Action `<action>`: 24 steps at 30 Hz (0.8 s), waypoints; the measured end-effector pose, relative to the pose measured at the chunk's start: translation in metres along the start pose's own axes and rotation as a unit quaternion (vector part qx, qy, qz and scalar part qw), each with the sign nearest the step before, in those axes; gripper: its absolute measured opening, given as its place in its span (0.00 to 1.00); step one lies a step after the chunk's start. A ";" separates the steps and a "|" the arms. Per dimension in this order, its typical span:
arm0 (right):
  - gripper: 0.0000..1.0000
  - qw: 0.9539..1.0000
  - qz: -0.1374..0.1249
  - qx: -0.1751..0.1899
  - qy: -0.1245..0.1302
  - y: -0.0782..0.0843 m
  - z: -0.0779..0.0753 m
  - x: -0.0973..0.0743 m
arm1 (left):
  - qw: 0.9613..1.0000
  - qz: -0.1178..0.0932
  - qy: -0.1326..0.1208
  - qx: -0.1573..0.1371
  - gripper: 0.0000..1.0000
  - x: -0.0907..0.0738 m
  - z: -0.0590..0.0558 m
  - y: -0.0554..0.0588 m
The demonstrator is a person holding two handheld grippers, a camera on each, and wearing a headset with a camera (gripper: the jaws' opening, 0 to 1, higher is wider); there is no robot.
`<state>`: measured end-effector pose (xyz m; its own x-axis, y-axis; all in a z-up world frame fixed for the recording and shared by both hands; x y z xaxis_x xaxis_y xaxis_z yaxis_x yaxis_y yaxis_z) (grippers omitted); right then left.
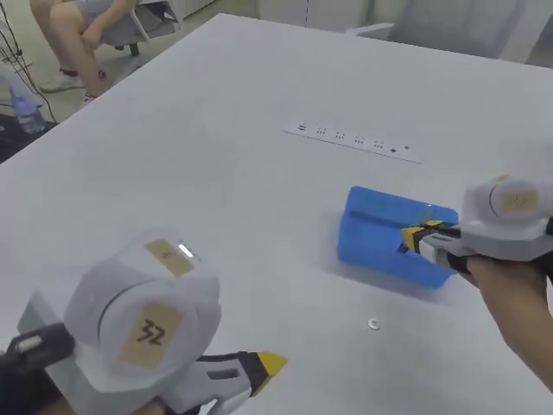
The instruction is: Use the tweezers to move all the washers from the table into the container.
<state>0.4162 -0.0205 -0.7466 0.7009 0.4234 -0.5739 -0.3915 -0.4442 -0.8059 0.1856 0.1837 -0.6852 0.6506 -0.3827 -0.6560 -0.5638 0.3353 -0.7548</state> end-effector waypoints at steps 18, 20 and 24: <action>0.02 0.998 -0.063 0.029 -0.010 -0.026 0.005 -0.048 | 1.000 -0.007 0.000 0.006 0.99 -0.002 -0.004 -0.002; 0.02 0.997 -0.062 0.031 -0.013 -0.025 0.007 -0.051 | 1.000 -0.006 0.001 0.006 0.99 -0.002 -0.004 -0.002; 0.02 0.997 -0.061 0.039 -0.011 -0.018 0.013 -0.058 | 1.000 -0.008 -0.002 0.006 0.98 -0.004 -0.004 -0.002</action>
Point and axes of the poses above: the centre of the closed fingertips' face, and the gripper's own axes: x roughly forward along the fingers, z roughly to its left, y roughly out of its underside, the point moved 7 cm from there along -x, roughly backward along the fingers, and after that the axes turned 15 degrees about y, right-handed, at the moved point
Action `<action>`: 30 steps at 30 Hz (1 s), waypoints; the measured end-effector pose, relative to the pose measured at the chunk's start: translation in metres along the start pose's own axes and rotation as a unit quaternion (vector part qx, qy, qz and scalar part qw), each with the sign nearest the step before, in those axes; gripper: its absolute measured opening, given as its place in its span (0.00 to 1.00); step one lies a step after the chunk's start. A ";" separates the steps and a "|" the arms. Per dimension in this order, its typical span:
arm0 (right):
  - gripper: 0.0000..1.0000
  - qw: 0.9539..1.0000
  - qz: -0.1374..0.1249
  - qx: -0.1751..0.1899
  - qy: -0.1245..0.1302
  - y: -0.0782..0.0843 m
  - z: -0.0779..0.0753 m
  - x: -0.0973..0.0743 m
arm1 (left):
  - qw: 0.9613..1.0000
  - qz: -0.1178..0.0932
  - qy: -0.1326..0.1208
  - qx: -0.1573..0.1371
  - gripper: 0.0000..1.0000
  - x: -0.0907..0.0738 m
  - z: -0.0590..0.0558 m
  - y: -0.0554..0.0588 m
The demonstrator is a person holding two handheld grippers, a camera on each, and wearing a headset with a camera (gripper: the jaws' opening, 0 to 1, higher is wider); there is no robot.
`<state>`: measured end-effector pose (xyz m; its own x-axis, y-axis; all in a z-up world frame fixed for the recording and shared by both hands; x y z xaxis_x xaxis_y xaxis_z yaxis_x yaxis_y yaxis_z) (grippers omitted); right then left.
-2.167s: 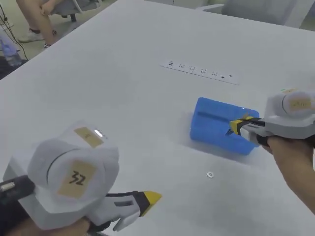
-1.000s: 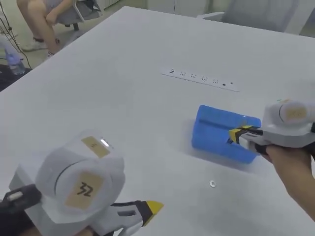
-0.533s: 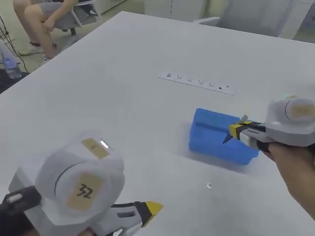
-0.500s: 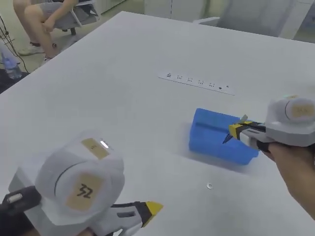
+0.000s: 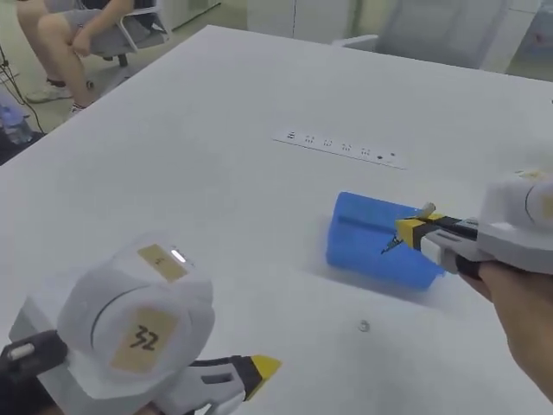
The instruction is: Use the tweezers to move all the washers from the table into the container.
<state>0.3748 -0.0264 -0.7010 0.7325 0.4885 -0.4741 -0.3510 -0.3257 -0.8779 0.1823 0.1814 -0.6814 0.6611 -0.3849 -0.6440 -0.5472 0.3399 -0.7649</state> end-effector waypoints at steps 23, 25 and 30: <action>0.03 0.998 0.036 0.030 -0.038 0.041 0.038 -0.014 | 1.000 -0.002 0.000 0.003 0.98 -0.002 -0.002 -0.002; 0.03 0.998 0.040 0.032 -0.039 0.043 0.039 -0.014 | 1.000 -0.002 0.003 0.004 0.98 -0.001 -0.003 -0.002; 0.03 0.998 0.048 0.033 -0.040 0.051 0.041 -0.015 | 1.000 -0.002 0.004 0.006 0.98 -0.001 -0.004 -0.002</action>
Point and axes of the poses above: the centre of the closed fingertips' face, and the gripper's own axes: x roughly forward along the fingers, z roughly to its left, y roughly out of its underside, the point moved 7 cm from there along -x, roughly backward along the fingers, and after that the axes turned 15 degrees about y, right-handed, at the moved point
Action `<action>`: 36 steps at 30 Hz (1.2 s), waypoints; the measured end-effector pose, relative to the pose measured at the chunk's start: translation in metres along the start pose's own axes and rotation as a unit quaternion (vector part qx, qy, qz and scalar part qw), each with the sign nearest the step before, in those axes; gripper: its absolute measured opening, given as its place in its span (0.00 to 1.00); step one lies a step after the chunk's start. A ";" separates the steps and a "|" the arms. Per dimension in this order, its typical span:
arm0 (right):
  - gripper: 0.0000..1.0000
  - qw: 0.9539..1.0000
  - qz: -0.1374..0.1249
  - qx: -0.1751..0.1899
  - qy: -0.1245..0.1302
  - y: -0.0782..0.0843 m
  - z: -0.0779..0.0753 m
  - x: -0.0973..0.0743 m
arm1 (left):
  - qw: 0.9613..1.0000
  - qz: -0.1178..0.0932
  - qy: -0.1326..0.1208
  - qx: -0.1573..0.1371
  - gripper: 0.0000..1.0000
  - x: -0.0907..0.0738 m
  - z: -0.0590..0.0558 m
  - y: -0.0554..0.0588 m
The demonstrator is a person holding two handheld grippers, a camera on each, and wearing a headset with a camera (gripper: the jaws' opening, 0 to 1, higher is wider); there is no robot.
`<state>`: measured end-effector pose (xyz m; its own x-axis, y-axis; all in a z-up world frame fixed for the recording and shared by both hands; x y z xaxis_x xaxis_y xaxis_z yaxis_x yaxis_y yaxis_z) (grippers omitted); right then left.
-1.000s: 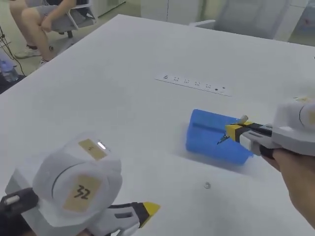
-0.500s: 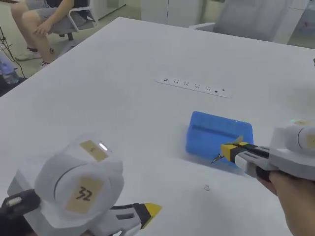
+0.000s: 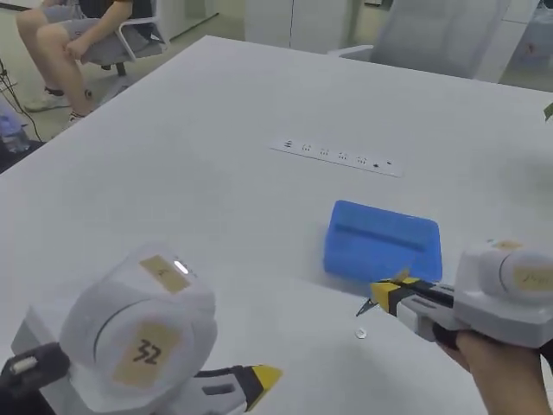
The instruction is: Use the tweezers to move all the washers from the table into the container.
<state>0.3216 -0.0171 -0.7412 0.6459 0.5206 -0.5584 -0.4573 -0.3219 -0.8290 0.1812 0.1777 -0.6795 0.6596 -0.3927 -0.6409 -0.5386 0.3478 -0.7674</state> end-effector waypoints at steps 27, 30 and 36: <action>0.02 0.999 0.012 -0.047 0.011 0.018 -0.003 0.007 | 1.000 0.009 0.001 -0.002 0.97 0.003 -0.001 0.004; 0.02 0.997 0.007 -0.071 0.010 0.020 0.002 0.005 | 1.000 0.011 0.003 -0.001 0.97 0.004 -0.002 0.005; 0.01 0.996 0.012 -0.092 0.007 0.019 0.001 0.005 | 1.000 0.011 0.004 0.000 0.97 0.006 -0.002 0.004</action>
Point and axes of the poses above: the centre of the closed fingertips' face, and the gripper's own axes: x roughly forward along the fingers, z roughly to its left, y roughly out of its underside, the point moved 7 cm from there along -x, roughly backward along the fingers, and after that the axes turned 15 degrees about y, right-handed, at the moved point
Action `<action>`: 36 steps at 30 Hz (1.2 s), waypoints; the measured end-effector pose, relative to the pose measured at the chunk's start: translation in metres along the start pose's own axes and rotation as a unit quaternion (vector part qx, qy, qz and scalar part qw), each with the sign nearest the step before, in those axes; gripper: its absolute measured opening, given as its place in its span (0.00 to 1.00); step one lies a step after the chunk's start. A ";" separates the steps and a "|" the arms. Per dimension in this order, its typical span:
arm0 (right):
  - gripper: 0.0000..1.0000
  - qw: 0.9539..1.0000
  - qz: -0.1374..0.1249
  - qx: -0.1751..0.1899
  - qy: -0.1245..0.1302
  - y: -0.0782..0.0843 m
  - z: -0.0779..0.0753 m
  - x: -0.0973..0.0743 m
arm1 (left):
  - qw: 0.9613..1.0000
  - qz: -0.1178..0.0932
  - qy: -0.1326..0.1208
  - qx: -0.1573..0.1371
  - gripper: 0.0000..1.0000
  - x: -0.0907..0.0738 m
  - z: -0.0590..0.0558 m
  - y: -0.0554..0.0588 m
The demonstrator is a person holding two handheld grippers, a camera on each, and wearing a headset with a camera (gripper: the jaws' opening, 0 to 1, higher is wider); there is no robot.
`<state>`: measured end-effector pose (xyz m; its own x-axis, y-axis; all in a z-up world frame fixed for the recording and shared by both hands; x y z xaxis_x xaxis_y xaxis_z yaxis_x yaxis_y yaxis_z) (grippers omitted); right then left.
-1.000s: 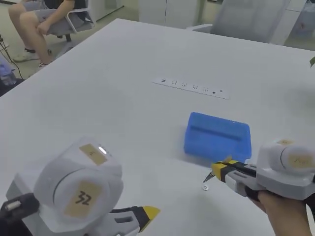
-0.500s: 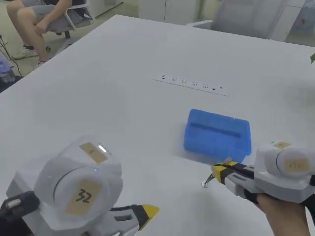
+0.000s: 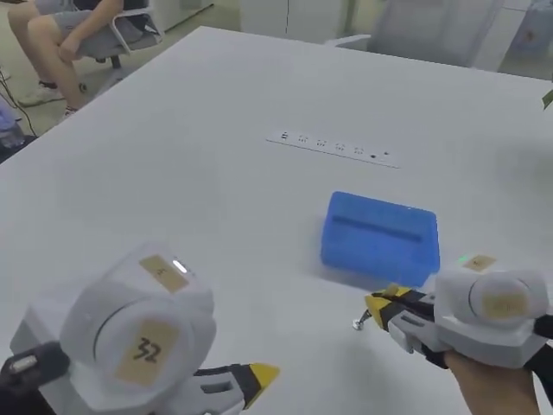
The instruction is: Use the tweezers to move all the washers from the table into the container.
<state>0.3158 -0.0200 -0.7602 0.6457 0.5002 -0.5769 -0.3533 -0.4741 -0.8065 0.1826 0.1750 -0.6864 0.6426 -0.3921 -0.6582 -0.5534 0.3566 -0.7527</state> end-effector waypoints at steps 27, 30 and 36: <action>0.01 1.000 -0.009 0.020 0.011 -0.025 -0.026 -0.009 | 1.000 -0.006 -0.005 0.009 0.96 -0.004 0.001 -0.005; 0.01 1.000 -0.013 0.020 0.013 -0.030 -0.028 -0.011 | 1.000 -0.006 -0.005 0.009 0.96 -0.004 0.001 -0.005; 0.01 0.999 -0.026 0.016 0.018 -0.040 -0.033 -0.015 | 1.000 -0.007 -0.005 0.008 0.96 -0.004 0.001 -0.005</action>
<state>0.3423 -0.0320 -0.7148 0.6873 0.4972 -0.5296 -0.3392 -0.4250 -0.8392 0.1836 0.1755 -0.6800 0.6551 -0.3884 -0.6481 -0.5369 0.3643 -0.7610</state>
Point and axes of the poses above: the centre of the closed fingertips' face, and the gripper's own axes: x roughly forward along the fingers, z roughly to its left, y roughly out of its underside, the point moved 7 cm from there along -x, roughly backward along the fingers, and after that the axes turned 15 degrees about y, right-handed, at the moved point
